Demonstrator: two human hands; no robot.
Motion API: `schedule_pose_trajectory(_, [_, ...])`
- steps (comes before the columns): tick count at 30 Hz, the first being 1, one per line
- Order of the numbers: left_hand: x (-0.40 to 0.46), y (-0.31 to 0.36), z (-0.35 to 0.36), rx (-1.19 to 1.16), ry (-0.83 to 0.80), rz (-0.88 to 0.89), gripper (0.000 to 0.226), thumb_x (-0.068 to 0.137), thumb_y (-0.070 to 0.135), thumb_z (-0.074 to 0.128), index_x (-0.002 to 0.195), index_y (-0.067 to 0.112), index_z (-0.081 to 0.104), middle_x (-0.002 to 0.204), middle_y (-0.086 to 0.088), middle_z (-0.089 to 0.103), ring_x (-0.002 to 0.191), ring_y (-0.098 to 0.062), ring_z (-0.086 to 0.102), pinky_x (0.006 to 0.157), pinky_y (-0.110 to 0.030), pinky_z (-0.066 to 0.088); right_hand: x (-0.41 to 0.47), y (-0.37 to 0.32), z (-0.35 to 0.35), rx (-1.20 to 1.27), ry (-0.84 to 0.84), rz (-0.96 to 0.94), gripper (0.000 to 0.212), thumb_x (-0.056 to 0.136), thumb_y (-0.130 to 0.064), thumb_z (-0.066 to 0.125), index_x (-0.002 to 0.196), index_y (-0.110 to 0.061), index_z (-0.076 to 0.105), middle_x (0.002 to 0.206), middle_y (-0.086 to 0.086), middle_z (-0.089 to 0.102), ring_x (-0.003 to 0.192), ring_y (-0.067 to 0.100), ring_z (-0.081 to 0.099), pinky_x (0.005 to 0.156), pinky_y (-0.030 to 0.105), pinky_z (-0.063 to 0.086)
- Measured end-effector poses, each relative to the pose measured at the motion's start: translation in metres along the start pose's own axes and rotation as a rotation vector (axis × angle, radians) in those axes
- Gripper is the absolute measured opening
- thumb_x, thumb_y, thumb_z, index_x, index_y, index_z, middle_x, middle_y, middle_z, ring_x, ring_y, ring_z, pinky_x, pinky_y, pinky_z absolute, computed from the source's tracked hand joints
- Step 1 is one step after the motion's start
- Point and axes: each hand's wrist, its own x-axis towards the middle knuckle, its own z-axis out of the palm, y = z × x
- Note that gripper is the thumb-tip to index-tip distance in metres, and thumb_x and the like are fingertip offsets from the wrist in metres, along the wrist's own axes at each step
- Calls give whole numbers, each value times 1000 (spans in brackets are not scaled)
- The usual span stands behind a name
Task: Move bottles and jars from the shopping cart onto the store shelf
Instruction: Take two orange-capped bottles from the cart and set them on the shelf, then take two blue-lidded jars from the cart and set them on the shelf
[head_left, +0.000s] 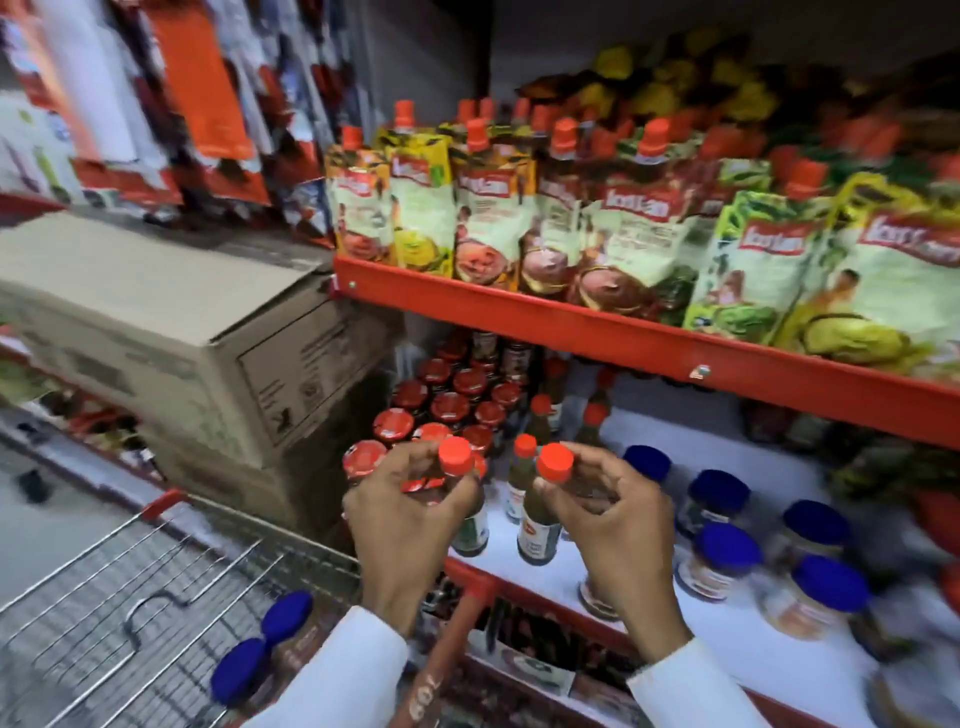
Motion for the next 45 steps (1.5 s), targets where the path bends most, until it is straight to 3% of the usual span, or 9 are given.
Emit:
schedule_pose_trajectory(2, [2,-4,25,12,-54,-27,30,62,11,89,82,28,73,69,20,70,68,14,65,66,-3,48,5,17,-4,-9,65,41,34,72,-15,84,102,-26,74,88,-13,77,79,-2,72,74,20,60])
schedule_pose_trajectory(7, [8,-36,70,89,-208,-111,27,63,21,87,84,29,71,71,18,72,71,7,68,76,-30,60,20,61,1,-139,165,104,35,70,-15,85,102,-22,74,87,-12,77,78,-5,70,73,14,58])
schedule_pose_trajectory(19, [13,-79,100,175,-320,-164,33,69,17,85,93,23,64,82,7,75,75,-6,71,78,-36,62,26,106,22,-203,166,224,27,71,-8,83,94,-17,73,81,-6,76,74,-5,69,63,1,48])
schedule_pose_trajectory(26, [11,-78,90,194,-394,-107,44,68,26,87,101,26,58,86,9,72,76,-11,68,74,-38,60,16,102,17,-226,102,200,47,67,-13,88,108,-21,68,96,-5,75,84,3,70,82,30,61])
schedule_pose_trajectory(31, [6,-69,51,228,-382,-39,47,75,23,82,116,27,60,101,16,68,88,-3,65,79,-21,53,-3,74,16,-361,104,51,59,70,-20,86,123,-25,62,127,-4,64,115,14,59,100,35,51])
schedule_pose_trajectory(34, [-1,-76,4,241,-234,-67,34,75,20,80,104,31,67,86,19,70,79,4,67,73,-21,57,-15,52,30,-267,4,-34,53,72,-17,84,120,-29,64,122,-11,64,109,8,61,94,26,51])
schedule_pose_trajectory(37, [-15,-99,-54,223,-105,-185,23,77,19,82,96,24,71,82,11,75,73,-2,71,68,-22,58,-23,41,61,-184,-167,-75,45,73,-16,82,112,-33,66,111,-16,67,102,-1,62,89,17,50])
schedule_pose_trajectory(42, [-46,-147,-138,200,125,-442,17,78,11,81,92,9,71,81,-6,76,74,-24,72,61,-2,46,-36,49,134,-185,-537,-102,41,73,-17,80,110,-29,68,110,-15,70,101,-2,64,90,15,49])
schedule_pose_trajectory(45, [-63,-183,-172,200,209,-585,35,66,32,82,89,9,70,82,-8,74,76,-26,70,61,-5,47,-42,71,192,-245,-761,-88,45,71,-14,78,113,-24,66,109,-9,72,99,6,68,88,18,52])
